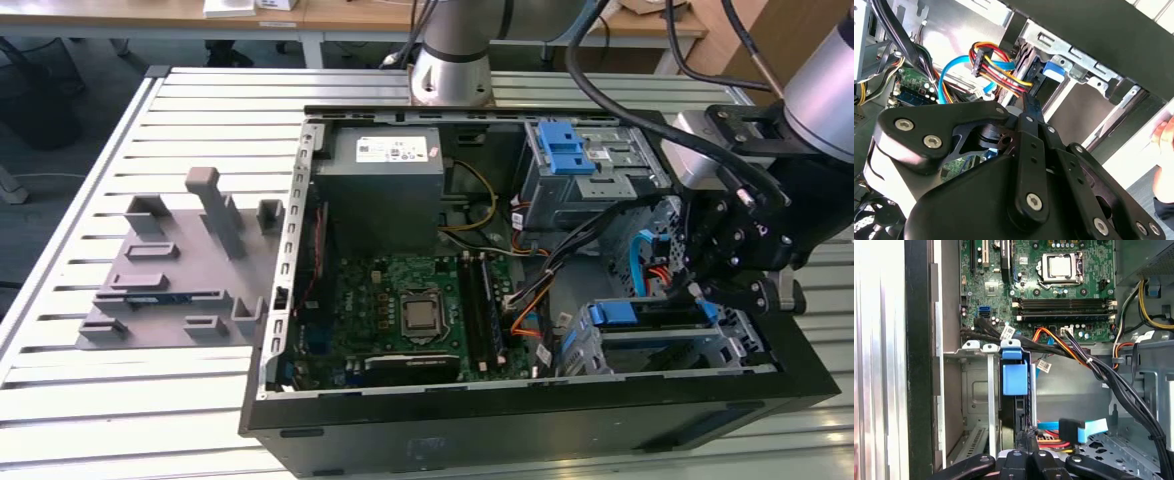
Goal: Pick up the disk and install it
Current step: 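Insert the second disk wire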
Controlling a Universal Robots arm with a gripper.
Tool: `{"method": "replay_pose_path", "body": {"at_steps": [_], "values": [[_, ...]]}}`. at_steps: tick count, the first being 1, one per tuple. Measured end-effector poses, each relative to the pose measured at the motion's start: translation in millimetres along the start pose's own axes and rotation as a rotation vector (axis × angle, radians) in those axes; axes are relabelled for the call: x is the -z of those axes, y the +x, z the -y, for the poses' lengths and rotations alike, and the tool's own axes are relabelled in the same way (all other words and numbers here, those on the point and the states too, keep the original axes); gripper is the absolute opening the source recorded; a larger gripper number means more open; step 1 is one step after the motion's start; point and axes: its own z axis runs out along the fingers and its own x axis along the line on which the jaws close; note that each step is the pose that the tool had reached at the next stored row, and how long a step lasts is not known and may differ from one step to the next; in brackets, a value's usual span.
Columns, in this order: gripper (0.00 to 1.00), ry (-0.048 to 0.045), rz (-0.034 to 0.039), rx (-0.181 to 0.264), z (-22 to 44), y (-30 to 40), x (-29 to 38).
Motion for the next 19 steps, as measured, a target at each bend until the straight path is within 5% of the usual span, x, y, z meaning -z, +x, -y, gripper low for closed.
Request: {"method": "replay_pose_path", "body": {"at_steps": [6,12,19], "values": [[0.11,0.0,-0.0002,0.0,-2.2,0.1,0.5],[0.11,0.0003,-0.0001,0.0,-2.5,-0.1,11.4],[0.11,0.0045,0.0003,0.0,-9.9,0.3,11.7]]}}
